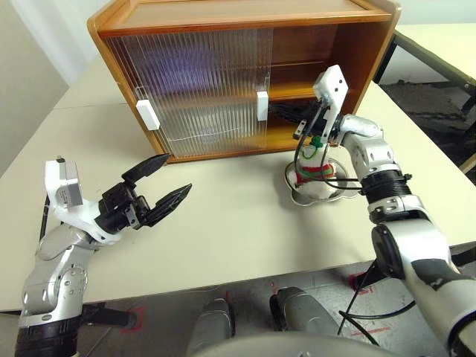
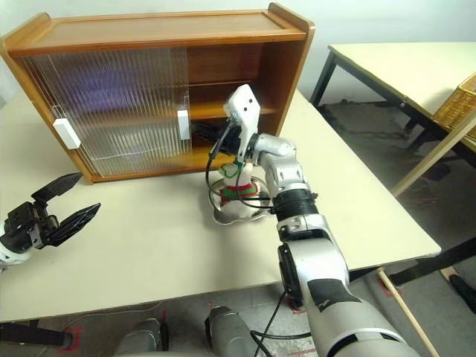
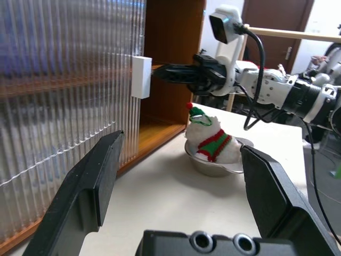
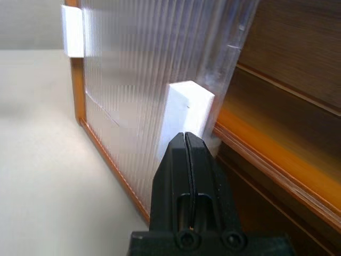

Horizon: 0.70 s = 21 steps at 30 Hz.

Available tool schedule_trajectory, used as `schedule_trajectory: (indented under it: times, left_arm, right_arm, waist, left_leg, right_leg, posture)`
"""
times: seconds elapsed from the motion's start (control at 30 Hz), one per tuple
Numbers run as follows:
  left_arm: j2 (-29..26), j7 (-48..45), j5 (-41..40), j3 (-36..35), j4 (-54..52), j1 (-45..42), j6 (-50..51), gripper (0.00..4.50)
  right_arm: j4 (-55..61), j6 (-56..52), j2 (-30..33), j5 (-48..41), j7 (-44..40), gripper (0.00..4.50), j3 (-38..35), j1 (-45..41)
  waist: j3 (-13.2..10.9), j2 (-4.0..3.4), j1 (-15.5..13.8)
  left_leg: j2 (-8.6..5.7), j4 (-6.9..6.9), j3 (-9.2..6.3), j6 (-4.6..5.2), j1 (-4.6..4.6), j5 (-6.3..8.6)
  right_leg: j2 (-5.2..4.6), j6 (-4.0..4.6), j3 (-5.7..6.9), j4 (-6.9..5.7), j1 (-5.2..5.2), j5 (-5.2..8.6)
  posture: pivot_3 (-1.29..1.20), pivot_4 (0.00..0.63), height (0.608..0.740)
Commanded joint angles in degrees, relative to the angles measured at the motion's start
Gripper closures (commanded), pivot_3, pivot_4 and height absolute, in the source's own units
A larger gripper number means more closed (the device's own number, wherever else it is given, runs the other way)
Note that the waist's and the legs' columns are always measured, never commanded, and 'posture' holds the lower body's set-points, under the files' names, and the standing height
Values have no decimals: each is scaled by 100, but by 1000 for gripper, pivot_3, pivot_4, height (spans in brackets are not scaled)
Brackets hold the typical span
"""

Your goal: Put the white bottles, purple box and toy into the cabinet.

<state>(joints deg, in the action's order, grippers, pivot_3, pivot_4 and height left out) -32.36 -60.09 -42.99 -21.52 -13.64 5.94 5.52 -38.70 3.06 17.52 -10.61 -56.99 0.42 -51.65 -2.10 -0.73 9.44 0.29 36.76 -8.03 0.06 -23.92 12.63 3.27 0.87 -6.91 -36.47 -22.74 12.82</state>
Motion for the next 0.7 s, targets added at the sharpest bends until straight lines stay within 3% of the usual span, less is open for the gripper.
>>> schedule_trajectory:
  times: [0.03, 0.7]
  left_arm:
    - [26, -27, 49, 32, 9, 28, -36, 0]
    - [73, -24, 62, 19, 117, -75, -78, 0]
  right_arm:
    - [89, -88, 62, -61, -12, 4476, -38, 41]
    - [398, -281, -428, -233, -4, 4476, 59, -40]
  waist:
    - [0, 0, -15]
    - [0, 0, -42]
  left_leg:
    - [0, 0, 0, 0, 0, 0]
    - [1, -1, 0, 0, -1, 0]
  right_leg:
    - [0, 0, 0, 0, 0, 0]
    - [2, 5, 0, -7, -8, 2]
  posture:
    - [-174, 51, 740]
    - [-177, 50, 740]
